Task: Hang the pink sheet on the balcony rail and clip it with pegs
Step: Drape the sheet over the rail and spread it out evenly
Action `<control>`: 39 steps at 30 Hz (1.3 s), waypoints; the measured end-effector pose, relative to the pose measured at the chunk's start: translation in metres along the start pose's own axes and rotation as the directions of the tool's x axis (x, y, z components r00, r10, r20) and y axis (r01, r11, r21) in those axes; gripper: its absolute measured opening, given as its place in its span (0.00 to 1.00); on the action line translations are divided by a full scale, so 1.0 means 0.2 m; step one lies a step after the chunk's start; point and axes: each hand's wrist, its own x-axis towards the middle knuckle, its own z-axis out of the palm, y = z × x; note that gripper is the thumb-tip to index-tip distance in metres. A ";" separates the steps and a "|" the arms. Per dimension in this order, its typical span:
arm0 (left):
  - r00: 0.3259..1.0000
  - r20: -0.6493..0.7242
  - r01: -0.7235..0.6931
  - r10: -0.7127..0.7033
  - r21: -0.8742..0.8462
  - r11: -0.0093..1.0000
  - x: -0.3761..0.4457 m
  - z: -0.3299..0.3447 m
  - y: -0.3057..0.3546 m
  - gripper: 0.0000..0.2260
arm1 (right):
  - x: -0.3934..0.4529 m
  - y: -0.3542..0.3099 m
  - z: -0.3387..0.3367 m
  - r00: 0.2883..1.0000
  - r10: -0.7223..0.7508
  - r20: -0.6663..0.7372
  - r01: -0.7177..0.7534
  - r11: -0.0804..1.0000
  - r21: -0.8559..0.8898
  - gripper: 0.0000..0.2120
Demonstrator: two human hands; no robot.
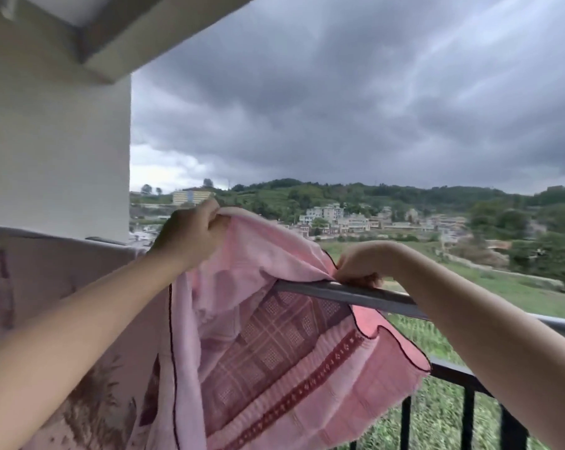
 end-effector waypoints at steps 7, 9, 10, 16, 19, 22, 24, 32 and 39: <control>0.886 0.393 -0.405 0.247 0.395 0.825 -0.06 0.29 -0.06 0.49 | 0.17 0.03 -0.13 0.964 0.179 -0.196 0.010 0.715 0.699 0.23; 0.911 0.340 -0.324 0.234 0.238 0.916 -0.05 0.34 -0.08 0.44 | 0.21 0.05 -0.21 0.875 0.267 -0.404 0.166 0.619 0.768 0.22; 0.918 0.310 -0.311 0.249 0.172 0.935 -0.05 0.35 -0.09 0.41 | 0.23 0.05 -0.24 0.826 0.272 -0.493 0.225 0.643 0.732 0.20; 0.949 0.025 -0.311 0.315 0.252 0.917 -0.21 0.48 -0.06 0.21 | 0.21 -0.05 -0.19 0.926 -0.165 -0.339 0.361 0.646 0.672 0.13; 0.983 0.047 -0.182 0.179 0.044 0.982 -0.16 0.48 -0.06 0.14 | 0.16 -0.07 -0.16 0.922 -0.352 -0.165 0.365 0.640 0.676 0.19; 0.979 0.104 0.202 -0.177 -0.324 0.924 -0.06 0.41 -0.10 0.12 | 0.12 -0.07 -0.15 0.866 -0.494 -0.075 0.385 0.565 0.730 0.32; 0.934 0.132 0.356 -0.331 -0.393 0.848 0.00 0.37 -0.13 0.15 | 0.10 -0.08 -0.15 0.826 -0.562 0.042 0.346 0.566 0.748 0.40; 0.927 0.166 0.375 -0.337 -0.338 0.863 0.20 0.32 -0.10 0.10 | 0.24 -0.25 -0.11 0.893 -0.401 -0.202 0.349 0.903 -0.252 0.12; 0.995 0.034 0.101 -0.096 -0.288 0.952 0.56 0.40 0.37 0.11 | 0.16 0.22 -0.55 0.693 -0.221 -0.686 -0.042 0.938 -0.345 0.16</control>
